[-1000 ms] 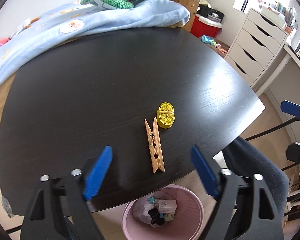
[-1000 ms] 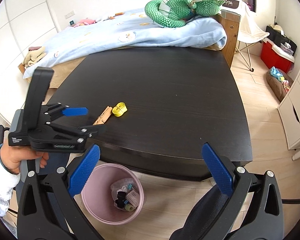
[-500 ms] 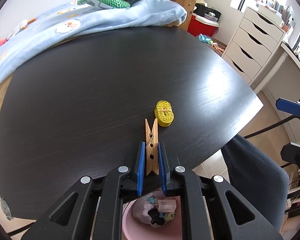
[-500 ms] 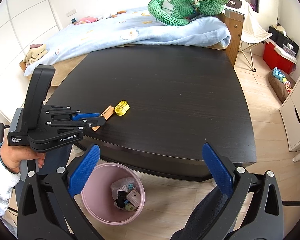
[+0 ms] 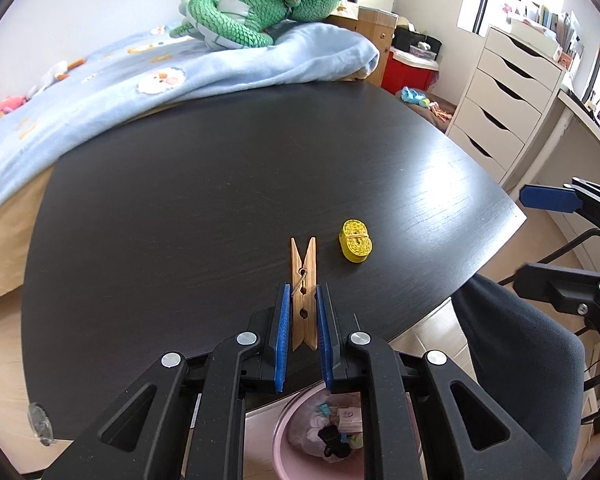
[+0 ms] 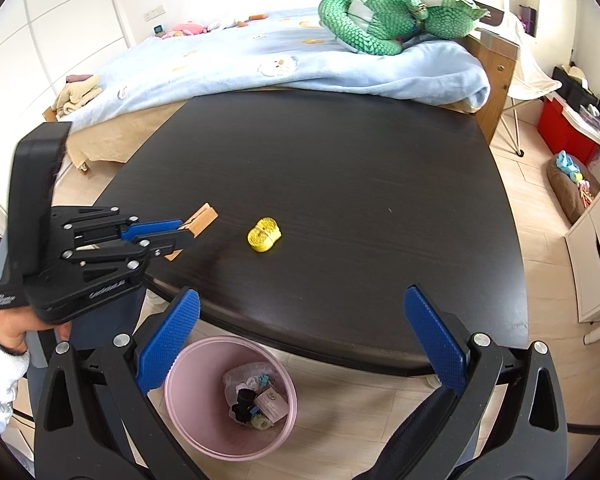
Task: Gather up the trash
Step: 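Grasp the yellow tape roll with the right gripper while the left gripper holds the clothespin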
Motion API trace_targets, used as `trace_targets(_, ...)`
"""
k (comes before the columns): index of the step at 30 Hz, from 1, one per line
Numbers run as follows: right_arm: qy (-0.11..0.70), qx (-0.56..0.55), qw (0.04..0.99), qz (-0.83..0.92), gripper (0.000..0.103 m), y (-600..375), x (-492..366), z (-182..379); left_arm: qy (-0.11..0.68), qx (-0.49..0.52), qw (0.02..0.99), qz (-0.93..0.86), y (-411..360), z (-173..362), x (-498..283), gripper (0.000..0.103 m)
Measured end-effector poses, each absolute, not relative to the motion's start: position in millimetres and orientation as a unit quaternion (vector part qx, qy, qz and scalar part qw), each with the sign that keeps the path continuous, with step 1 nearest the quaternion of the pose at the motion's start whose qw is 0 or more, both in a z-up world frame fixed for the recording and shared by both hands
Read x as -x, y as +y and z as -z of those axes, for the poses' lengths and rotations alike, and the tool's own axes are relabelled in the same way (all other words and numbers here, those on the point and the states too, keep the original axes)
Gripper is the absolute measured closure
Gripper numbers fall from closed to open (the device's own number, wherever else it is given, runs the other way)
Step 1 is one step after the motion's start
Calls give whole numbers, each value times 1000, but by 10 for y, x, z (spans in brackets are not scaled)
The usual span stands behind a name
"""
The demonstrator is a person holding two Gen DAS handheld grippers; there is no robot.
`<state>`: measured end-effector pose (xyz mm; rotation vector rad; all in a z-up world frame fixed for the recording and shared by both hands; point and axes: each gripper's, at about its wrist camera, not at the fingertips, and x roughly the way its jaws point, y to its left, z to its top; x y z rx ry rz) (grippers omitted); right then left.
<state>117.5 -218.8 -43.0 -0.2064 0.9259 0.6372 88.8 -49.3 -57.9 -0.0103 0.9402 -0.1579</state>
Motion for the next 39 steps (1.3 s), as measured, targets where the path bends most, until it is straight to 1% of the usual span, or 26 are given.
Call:
trace_targets(8, 457, 113, 829, -303, 3, -1828, -1409, 517, 443, 6, 894, 70, -371, 522, -796, 90)
trace_targets(15, 480, 143, 813, -297, 3, -1468, -1580, 705, 441, 14, 895, 64, -260, 514, -734, 90)
trace_targets(20, 491, 146, 805, -299, 4, -1333, -1636, 808, 439, 18, 896, 62, -222, 525, -699, 90)
trace_targets(21, 494, 145, 803, -301, 11, -1310, -1642, 827, 440, 19, 896, 62, -212, 528, -695, 90)
trace_targets(22, 496, 147, 801, -300, 21, -1296, -1647, 848, 440, 20, 896, 62, -205, 533, -695, 90)
trace_targets(23, 500, 149, 799, -299, 26, -1283, -1655, 875, 440, 20, 896, 61, -196, 537, -693, 90)
trace_targets(24, 503, 149, 797, -298, 27, -1276, -1672, 894, 440, 21, 896, 61, -188, 540, -691, 90)
trace_targets(25, 505, 148, 796, -298, 31, -1265, -1680, 912, 440, 23, 896, 61, -180, 543, -689, 90)
trace_targets(26, 505, 148, 796, -298, 38, -1264, -1677, 922, 439, 24, 896, 62, -175, 544, -690, 90)
trace_targets(27, 505, 148, 797, -297, 42, -1267, -1695, 931, 439, 25, 896, 62, -170, 550, -685, 90)
trace_targets(29, 506, 149, 797, -295, 53, -1258, -1713, 948, 440, 27, 895, 62, -165, 564, -681, 90)
trace_targets(30, 506, 150, 796, -296, 56, -1255, -1714, 953, 440, 27, 895, 63, -162, 569, -679, 90)
trace_targets(32, 506, 153, 795, -296, 67, -1247, -1714, 962, 442, 29, 895, 63, -153, 586, -680, 90)
trace_targets(35, 505, 159, 795, -297, 78, -1234, -1703, 972, 443, 30, 894, 63, -145, 603, -686, 90)
trace_targets(39, 501, 157, 797, -299, 78, -1266, -1691, 959, 443, 28, 894, 64, -157, 605, -695, 90)
